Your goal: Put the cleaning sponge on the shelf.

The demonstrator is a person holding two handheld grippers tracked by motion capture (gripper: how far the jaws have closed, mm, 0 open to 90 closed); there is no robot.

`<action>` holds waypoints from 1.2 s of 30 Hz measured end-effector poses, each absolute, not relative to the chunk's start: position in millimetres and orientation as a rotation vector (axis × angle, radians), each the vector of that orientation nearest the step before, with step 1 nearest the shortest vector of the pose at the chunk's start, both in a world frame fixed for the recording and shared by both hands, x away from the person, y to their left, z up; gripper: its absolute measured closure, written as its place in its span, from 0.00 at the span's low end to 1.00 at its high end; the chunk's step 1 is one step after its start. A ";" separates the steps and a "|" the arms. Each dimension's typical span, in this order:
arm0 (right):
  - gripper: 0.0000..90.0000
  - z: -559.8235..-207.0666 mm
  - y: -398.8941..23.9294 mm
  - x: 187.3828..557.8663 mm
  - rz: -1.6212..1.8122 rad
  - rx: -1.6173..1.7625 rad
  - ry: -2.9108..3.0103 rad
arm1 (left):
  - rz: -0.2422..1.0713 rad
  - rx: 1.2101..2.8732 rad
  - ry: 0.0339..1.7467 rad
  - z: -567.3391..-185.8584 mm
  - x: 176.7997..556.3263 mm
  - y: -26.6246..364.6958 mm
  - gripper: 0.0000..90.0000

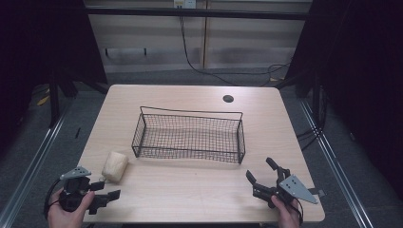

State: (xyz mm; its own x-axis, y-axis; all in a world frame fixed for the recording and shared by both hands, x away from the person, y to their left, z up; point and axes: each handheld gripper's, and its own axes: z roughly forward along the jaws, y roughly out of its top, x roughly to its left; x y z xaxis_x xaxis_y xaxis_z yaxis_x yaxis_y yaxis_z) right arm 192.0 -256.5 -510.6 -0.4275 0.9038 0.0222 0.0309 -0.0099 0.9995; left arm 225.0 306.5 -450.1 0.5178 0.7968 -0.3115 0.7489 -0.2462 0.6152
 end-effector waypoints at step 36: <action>0.14 -510.6 -256.2 191.4 1.522 1.001 1.539 | 0.060 2.066 1.329 -435.4 250.6 303.8 0.20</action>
State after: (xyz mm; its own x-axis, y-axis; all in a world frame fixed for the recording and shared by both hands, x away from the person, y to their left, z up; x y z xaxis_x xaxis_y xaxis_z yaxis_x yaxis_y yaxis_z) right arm 191.4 -256.2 -510.6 -0.4228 0.9060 0.0197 0.0293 -0.0080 0.9995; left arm 250.6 303.8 -435.4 0.4796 0.8228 -0.3050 0.7918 -0.2559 0.5546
